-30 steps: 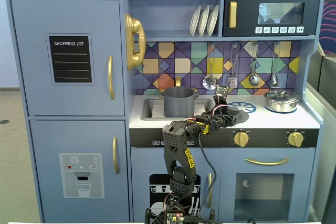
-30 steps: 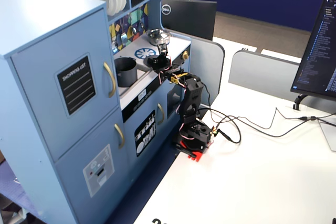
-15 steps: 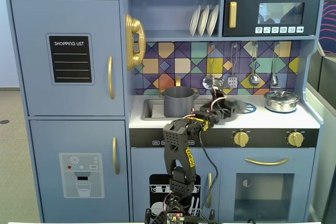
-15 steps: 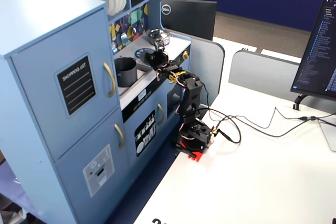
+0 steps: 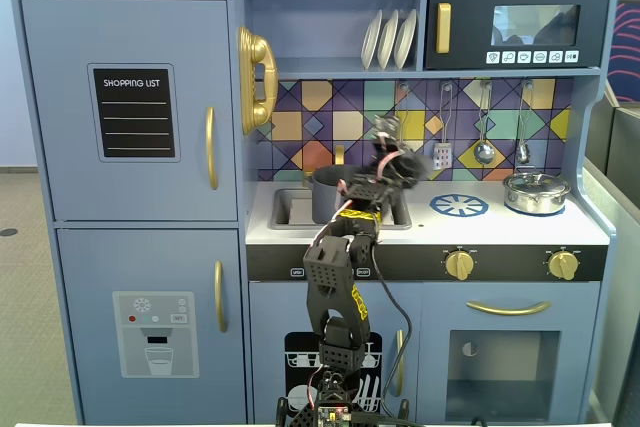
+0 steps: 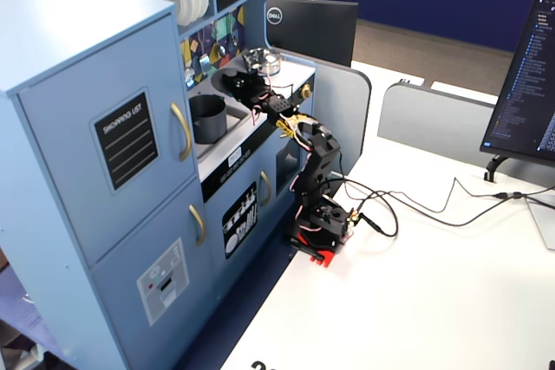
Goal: Pick up the lid from the counter and put it on the gray recipient
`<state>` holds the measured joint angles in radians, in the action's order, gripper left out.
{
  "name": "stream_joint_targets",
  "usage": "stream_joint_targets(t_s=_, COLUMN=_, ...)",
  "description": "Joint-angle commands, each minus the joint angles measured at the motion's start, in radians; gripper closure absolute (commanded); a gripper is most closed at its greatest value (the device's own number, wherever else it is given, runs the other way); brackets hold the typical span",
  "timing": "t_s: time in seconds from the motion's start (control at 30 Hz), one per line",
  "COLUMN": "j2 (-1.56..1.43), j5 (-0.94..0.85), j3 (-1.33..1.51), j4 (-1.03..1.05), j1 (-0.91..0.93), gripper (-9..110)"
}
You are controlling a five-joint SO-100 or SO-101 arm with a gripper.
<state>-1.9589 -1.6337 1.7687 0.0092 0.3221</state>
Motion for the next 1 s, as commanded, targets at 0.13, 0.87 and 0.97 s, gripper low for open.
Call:
stream_joint_targets(t_s=0.13, j2=-0.161, j5=0.009, j3=-0.083, j4=0.101, j1=-0.15, gripper=102)
stream_joint_targets(t_s=0.87, j2=-0.179, j5=0.04, j3=0.034, j4=0.16, j1=-0.296, gripper=102)
stream_joint_targets(t_s=0.97, j2=-0.16, j5=0.044, j3=0.037, j4=0.143, j1=-0.296, gripper=102)
